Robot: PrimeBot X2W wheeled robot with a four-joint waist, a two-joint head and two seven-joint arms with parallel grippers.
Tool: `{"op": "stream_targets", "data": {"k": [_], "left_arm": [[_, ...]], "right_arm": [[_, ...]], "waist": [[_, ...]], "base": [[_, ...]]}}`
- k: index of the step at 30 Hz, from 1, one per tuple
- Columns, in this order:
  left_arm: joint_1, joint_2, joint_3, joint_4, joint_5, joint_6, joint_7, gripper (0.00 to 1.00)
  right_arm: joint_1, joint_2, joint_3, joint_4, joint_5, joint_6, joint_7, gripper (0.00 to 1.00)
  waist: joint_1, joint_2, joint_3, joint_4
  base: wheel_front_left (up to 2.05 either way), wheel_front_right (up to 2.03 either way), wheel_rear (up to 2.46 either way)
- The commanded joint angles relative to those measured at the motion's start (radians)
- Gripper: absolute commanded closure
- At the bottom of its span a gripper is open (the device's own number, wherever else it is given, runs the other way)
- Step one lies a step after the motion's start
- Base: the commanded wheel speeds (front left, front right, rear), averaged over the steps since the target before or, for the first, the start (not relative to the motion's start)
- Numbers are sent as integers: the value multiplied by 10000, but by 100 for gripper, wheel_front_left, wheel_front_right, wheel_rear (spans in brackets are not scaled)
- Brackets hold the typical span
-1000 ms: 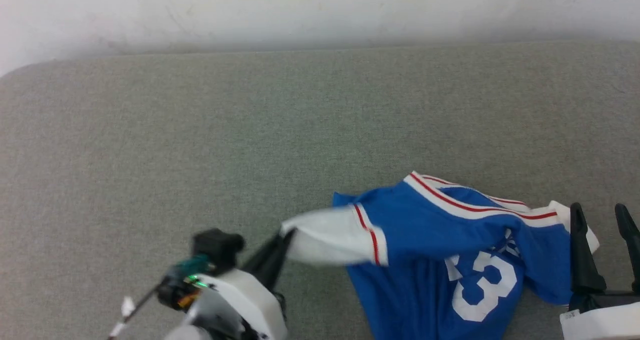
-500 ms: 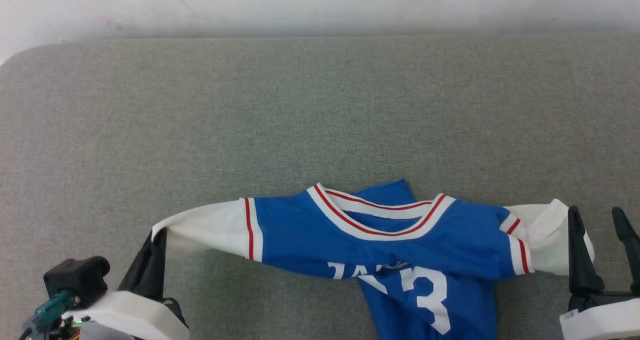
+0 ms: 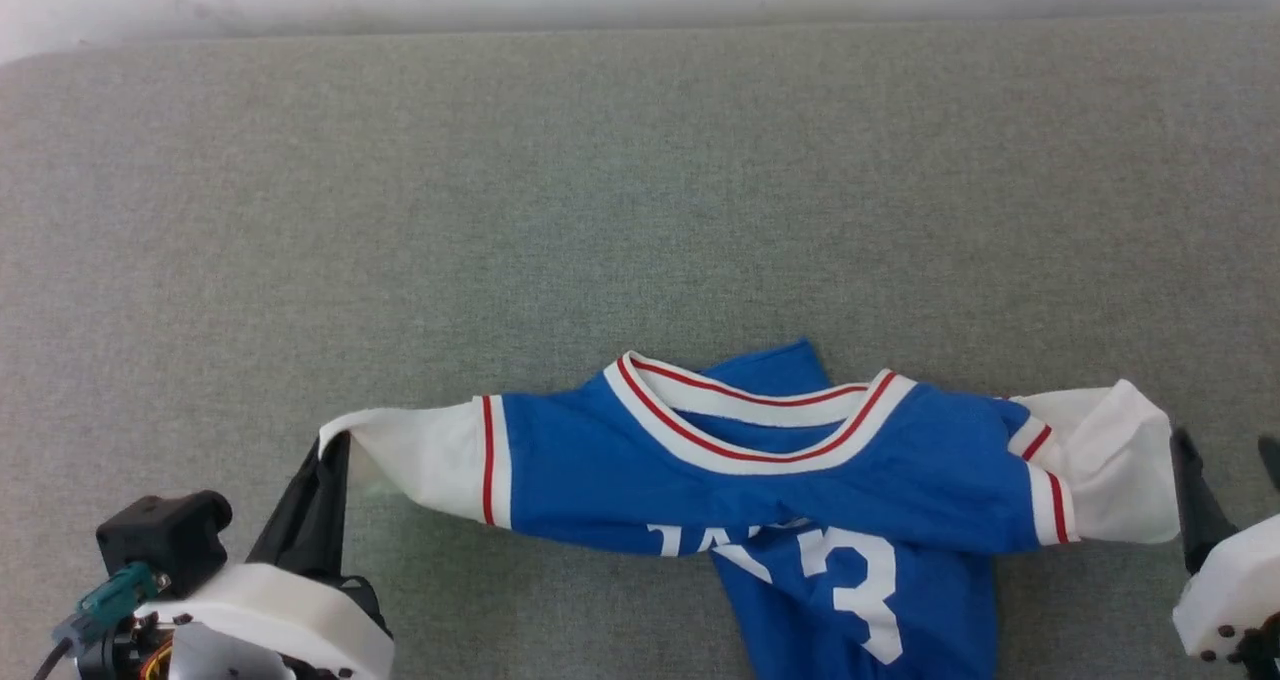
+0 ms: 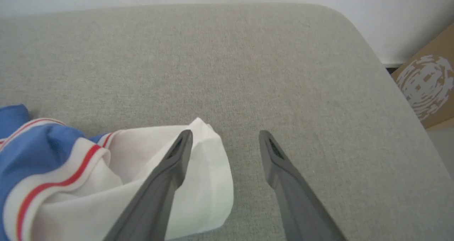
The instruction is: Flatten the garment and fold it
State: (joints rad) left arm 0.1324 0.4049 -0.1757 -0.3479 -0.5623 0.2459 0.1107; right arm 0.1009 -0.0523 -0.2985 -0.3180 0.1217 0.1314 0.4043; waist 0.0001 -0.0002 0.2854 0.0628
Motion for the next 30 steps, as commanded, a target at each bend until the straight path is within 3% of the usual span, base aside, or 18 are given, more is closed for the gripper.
{"op": "stream_targets", "data": {"k": [1, 6, 16, 17, 19, 20, 30], "left_arm": [[-192, 4, -48, -38, 28, -92, 8, 100], [-363, -19, -144, 15, 4, -155, 25, 100], [-548, 53, -229, 30, -96, -244, 183, 100], [-579, 50, -249, 33, -104, -253, 201, 100], [-627, 47, -284, 42, -109, -260, 230, 100], [-644, 45, -300, 48, -112, -262, 241, 100], [-599, -91, -497, 138, -141, -290, 131, 100]], "right_arm": [[-90, 20, -120, 59, 37, -7, 647, 0], [23, 20, -106, 288, 515, -7, 2139, 0], [-534, 20, 199, 1833, 1221, -7, 2401, 0], [-597, 20, 283, 2044, 1312, -7, 2489, 18], [-731, 20, 295, 2420, 1506, -7, 2614, 89], [-789, 20, 318, 2537, 1501, -7, 2644, 100], [-1052, 20, -116, 1865, 1763, -7, 1546, 100]], "waist": [[-1, 2, 197, -63], [-1, 2, 387, -42], [-1, 2, 577, 84], [-1, 2, 579, 101], [-1, 2, 568, 128], [-1, 2, 554, 138], [-1, 2, -167, 79]], "base": [[0, 0, 0], [0, 0, 0], [0, 0, 0], [0, 0, 0], [0, 0, 0], [0, 0, 0], [0, 0, 0]]}}
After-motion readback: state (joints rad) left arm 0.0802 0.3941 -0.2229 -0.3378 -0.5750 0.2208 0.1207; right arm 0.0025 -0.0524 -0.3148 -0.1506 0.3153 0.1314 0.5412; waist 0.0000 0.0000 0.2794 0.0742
